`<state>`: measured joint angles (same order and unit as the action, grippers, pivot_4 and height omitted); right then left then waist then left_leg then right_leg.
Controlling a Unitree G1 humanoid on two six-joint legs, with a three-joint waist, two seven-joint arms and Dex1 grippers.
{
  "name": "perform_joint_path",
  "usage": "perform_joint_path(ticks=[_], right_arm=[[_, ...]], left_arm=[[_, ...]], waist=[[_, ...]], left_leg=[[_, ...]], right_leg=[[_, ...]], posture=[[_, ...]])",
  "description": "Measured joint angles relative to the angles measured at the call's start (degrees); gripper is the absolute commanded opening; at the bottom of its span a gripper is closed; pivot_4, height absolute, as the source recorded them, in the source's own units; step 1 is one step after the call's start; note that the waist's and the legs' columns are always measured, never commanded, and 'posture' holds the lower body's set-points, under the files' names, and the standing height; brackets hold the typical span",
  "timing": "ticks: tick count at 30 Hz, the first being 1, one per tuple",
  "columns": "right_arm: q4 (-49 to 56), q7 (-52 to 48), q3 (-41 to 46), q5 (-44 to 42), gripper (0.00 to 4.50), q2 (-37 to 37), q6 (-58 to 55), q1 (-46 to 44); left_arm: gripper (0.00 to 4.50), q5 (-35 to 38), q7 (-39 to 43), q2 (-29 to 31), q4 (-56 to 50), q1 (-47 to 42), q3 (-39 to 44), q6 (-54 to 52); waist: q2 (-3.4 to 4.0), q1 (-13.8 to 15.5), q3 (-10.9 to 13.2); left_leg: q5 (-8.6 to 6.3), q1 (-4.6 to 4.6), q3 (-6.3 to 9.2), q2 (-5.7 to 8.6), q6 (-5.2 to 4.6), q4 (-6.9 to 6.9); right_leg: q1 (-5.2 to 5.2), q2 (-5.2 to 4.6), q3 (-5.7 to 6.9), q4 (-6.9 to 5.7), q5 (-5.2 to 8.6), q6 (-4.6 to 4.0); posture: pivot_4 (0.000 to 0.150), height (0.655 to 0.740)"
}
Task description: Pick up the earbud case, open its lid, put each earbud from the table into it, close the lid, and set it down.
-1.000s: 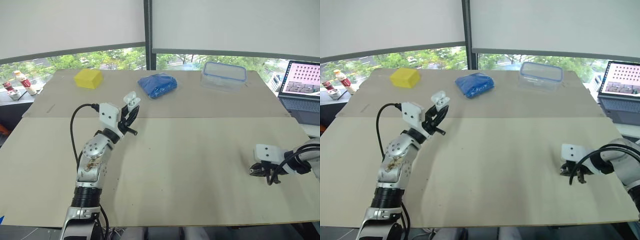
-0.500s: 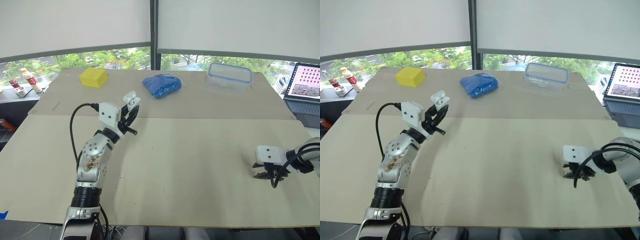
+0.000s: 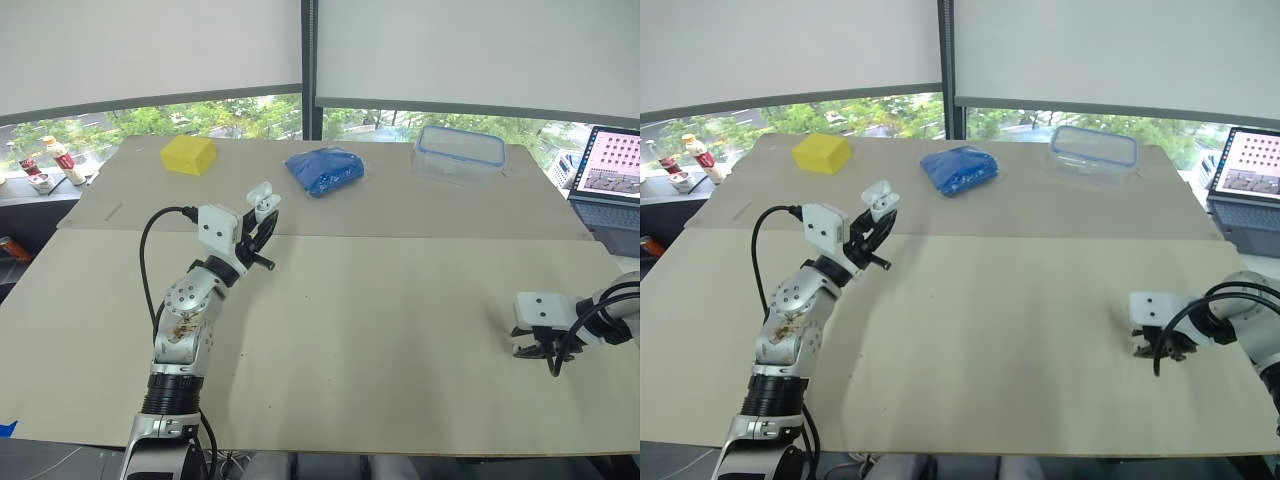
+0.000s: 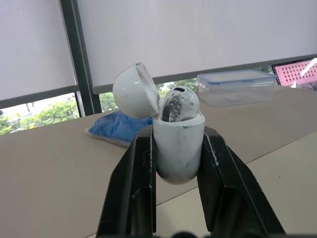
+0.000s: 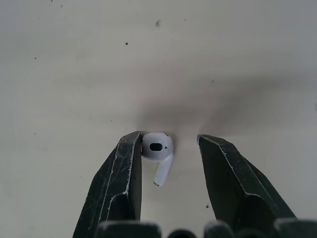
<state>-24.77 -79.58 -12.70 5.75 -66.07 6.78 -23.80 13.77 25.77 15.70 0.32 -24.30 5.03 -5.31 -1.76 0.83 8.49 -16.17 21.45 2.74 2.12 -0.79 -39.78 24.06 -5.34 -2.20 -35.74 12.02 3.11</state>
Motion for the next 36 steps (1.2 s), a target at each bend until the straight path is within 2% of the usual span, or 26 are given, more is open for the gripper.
perform_joint_path(ticks=[10, 13, 15, 16, 26, 28, 31, 36], right_arm=[[0.03, -0.09, 0.03, 0.4, 2.02, 0.0, 0.63, 0.0], [0.22, -0.16, 0.07, 0.43, 1.26, 0.0, 0.61, 0.21], [0.66, -0.35, 0.07, 0.41, 0.53, 0.0, 0.61, 0.71], [0.75, -0.25, 0.1, 0.41, 0.36, 0.01, 0.6, 0.78], [3.08, -0.13, 1.92, -0.33, 0.36, 1.6, -3.8, 1.27], [5.01, 0.72, 2.99, -1.7, 0.36, 4.34, -8.13, 0.51], [10.43, 4.13, 4.6, -6.09, 0.36, 12.27, -16.13, -2.23], [19.68, 21.02, 12.62, -15.68, 0.36, 30.97, -31.51, -12.3]], left_arm=[[0.61, 0.01, 0.03, 0.0, 0.0, 0.0, 0.0, -0.06], [0.61, 0.01, 0.04, 0.01, 0.0, 0.0, 0.0, -0.06], [0.61, 0.0, 0.05, 0.01, 0.0, 0.0, 0.0, -0.06], [0.61, 0.0, 0.05, 0.01, 0.0, -0.01, -0.02, -0.06], [0.61, 0.02, 0.14, 0.02, 0.01, -0.01, -0.04, -0.07], [0.61, 0.13, 0.45, 0.0, 0.05, -0.06, -0.11, -0.11], [0.61, 0.84, 1.62, -0.2, 0.29, -0.68, -0.83, -0.4], [0.61, 2.09, 4.59, -0.22, 1.01, -2.71, -1.95, -0.8]], waist=[[0.0, 0.0, 0.0], [0.0, 0.0, 0.0], [-0.08, -0.1, -0.04], [-0.1, -0.14, -0.05], [-0.18, -0.25, -0.08], [-0.2, -0.9, -0.09], [-0.17, -1.93, -0.08], [-0.03, -1.57, -0.03]], left_leg=[[0.0, 0.0, 0.0, 0.0, 0.0, 0.0], [0.0, 0.0, 0.0, 0.0, 0.0, 0.0], [0.0, -0.01, 0.0, -0.01, 0.0, 0.0], [0.0, -0.02, -0.01, -0.01, 0.0, -0.01], [0.0, -0.04, 0.0, -0.04, 0.0, 0.0], [-0.01, -0.05, -0.03, -0.09, 0.03, 0.02], [-0.03, -0.04, -0.03, -0.15, 0.1, 0.1], [0.0, 0.47, 0.1, -0.07, 0.17, 0.04]], right_leg=[[0.0, 0.0, 0.0, 0.0, 0.0, 0.0], [0.0, 0.0, 0.0, 0.0, 0.0, 0.0], [-0.03, 0.0, 0.0, 0.01, 0.0, 0.0], [-0.03, 0.0, -0.01, 0.01, 0.0, 0.0], [-0.03, 0.03, -0.02, 0.01, 0.0, 0.0], [0.02, 0.08, -0.08, -0.02, -0.01, -0.01], [0.18, 0.18, -0.16, -0.12, 0.0, -0.04], [0.68, 0.08, -0.13, -0.28, -0.01, -0.05]], posture=[[0.15, 0.74], [0.15, 0.74], [0.15, 0.74], [0.15, 0.74], [0.15, 0.74], [0.15, 0.74], [0.15, 0.74], [0.15, 0.74]])
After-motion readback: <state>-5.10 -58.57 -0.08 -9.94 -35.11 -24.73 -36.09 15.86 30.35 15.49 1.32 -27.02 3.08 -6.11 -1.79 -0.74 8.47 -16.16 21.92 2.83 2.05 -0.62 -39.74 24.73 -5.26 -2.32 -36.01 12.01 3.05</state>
